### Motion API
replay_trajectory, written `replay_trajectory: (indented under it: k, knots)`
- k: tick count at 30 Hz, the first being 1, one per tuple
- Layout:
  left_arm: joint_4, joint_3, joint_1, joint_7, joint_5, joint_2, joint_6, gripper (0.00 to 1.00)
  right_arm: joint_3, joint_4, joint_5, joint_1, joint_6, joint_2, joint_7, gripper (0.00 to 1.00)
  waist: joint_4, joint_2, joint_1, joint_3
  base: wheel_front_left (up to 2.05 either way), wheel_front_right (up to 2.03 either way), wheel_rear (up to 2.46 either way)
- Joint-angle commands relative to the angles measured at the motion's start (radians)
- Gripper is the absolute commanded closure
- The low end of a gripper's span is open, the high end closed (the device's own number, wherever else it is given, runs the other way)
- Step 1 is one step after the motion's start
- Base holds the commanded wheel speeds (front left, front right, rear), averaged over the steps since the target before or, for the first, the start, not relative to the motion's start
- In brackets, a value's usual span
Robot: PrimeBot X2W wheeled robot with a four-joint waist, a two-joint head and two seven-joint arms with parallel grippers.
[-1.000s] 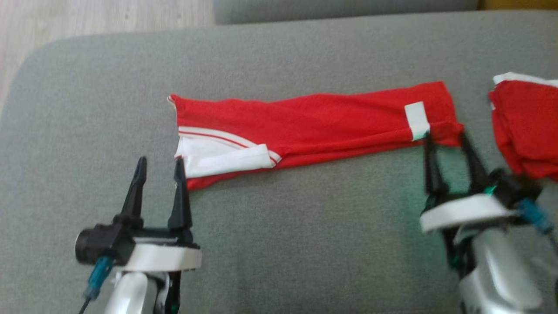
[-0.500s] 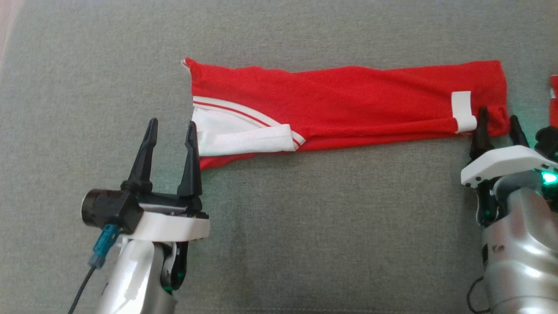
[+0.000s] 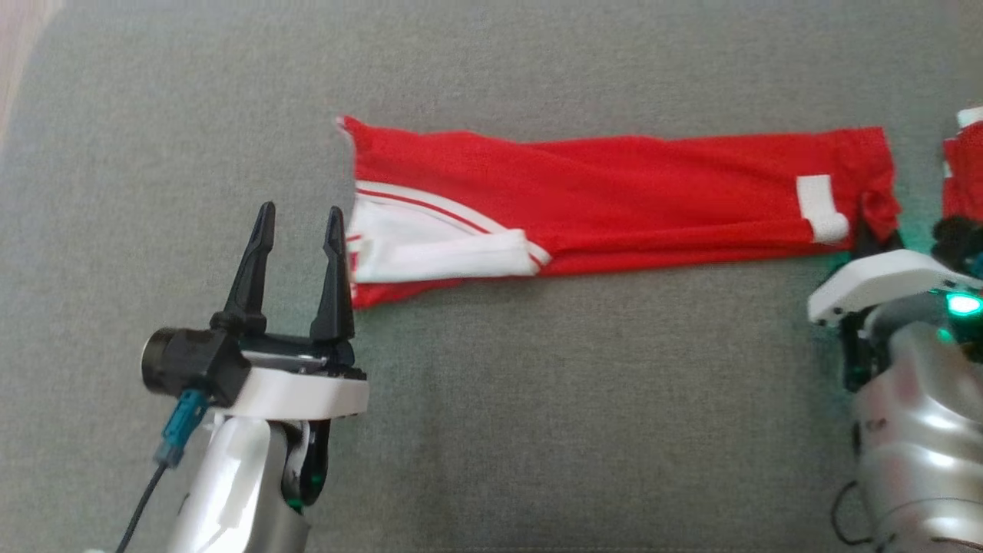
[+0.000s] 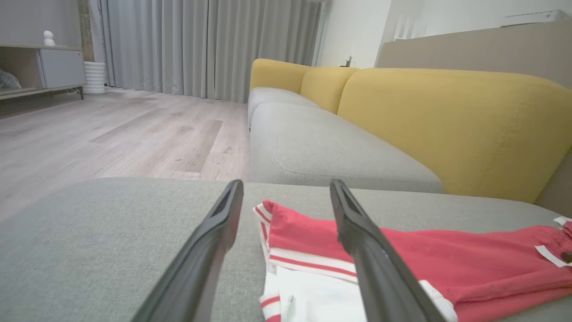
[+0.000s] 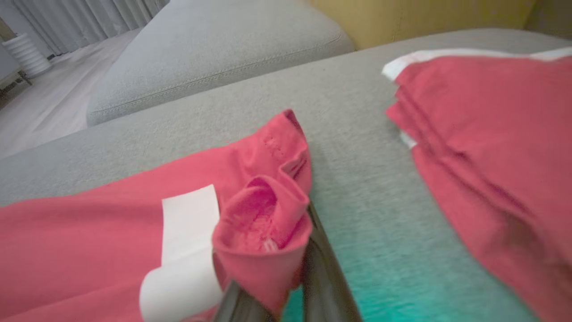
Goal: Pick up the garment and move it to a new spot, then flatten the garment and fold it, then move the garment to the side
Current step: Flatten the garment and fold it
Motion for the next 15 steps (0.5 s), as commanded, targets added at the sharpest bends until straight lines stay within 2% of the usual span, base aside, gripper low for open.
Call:
replay_trajectory:
  k: [1, 5, 8, 15]
  knots:
    - [-0.025, 0.038, -0.007, -0.005, 0.002, 0.003, 0.003, 0.00, -0.004, -0.035, -0.021, 0.007, -0.001, -0.032, -0.019, 1.00, -0.014, 0.0000, 0.0000, -0.022, 0.00, 0.00, 0.00]
    - [-0.024, 0.039, 0.005, -0.005, -0.003, 0.003, 0.004, 0.00, -0.062, -0.054, -0.075, 0.014, -0.001, -0.089, -0.014, 1.00, -0.027, 0.0000, 0.0000, -0.056, 0.00, 0.00, 0.00]
    - [-0.018, 0.037, 0.018, -0.005, -0.006, 0.003, 0.006, 0.00, -0.075, -0.068, -0.103, 0.012, -0.001, -0.097, -0.006, 1.00, -0.031, 0.0000, 0.0000, -0.082, 0.00, 0.00, 0.00]
    - [-0.007, 0.030, 0.044, -0.005, -0.013, 0.003, 0.006, 0.00, -0.001, -0.108, -0.111, -0.007, -0.001, -0.028, 0.001, 1.00, -0.027, 0.0000, 0.0000, -0.147, 0.00, 0.00, 0.00]
